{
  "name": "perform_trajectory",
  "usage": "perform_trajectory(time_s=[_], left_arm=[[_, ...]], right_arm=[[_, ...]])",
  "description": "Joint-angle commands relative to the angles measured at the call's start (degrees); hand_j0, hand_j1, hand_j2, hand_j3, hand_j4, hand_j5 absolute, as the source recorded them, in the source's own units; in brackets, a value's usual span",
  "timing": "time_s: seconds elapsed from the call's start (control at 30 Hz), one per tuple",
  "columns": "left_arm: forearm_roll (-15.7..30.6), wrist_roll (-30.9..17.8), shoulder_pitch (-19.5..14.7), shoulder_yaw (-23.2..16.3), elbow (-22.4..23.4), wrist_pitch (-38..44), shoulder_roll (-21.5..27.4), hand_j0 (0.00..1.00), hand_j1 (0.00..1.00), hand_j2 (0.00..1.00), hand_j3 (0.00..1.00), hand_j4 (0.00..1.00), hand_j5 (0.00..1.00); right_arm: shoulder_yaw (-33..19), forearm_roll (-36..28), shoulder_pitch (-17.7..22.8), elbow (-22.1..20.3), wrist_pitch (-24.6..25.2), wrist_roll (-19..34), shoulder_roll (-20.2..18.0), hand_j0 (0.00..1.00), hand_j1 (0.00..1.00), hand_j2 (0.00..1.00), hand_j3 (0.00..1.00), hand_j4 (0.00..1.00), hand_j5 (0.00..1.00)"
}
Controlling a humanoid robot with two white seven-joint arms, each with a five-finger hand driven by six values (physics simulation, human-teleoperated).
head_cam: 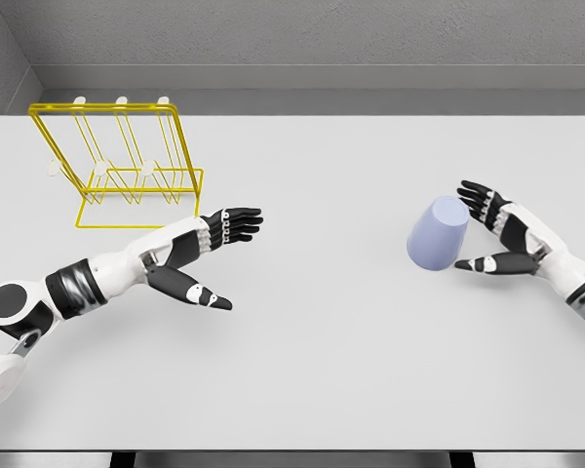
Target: Place the cup on the cup holder with both arms
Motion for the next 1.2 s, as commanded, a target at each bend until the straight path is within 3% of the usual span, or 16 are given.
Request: perform_trajectory(time_s=[0.0,0.77,1.17], left_arm=[[0.3,0.0,0.0,-0.1,0.0,0.0,0.1,1.00,1.00,1.00,1.00,1.00,1.00],[0.3,-0.1,0.0,-0.1,-0.1,-0.1,0.0,1.00,1.00,1.00,1.00,1.00,1.00],[0.2,-0.1,-0.1,-0.1,0.0,-0.1,-0.1,1.00,1.00,1.00,1.00,1.00,1.00]], right_arm=[[0.2,0.0,0.0,-0.1,0.0,0.0,0.8,1.00,1.00,1.00,1.00,1.00,1.00],[1.7,0.6,-1.0,-0.5,0.2,0.1,3.1,0.96,0.96,0.96,0.96,0.96,0.96],[2.1,0.7,-1.8,-0.5,0.2,0.0,4.2,0.88,0.88,0.88,0.88,0.88,0.88]])
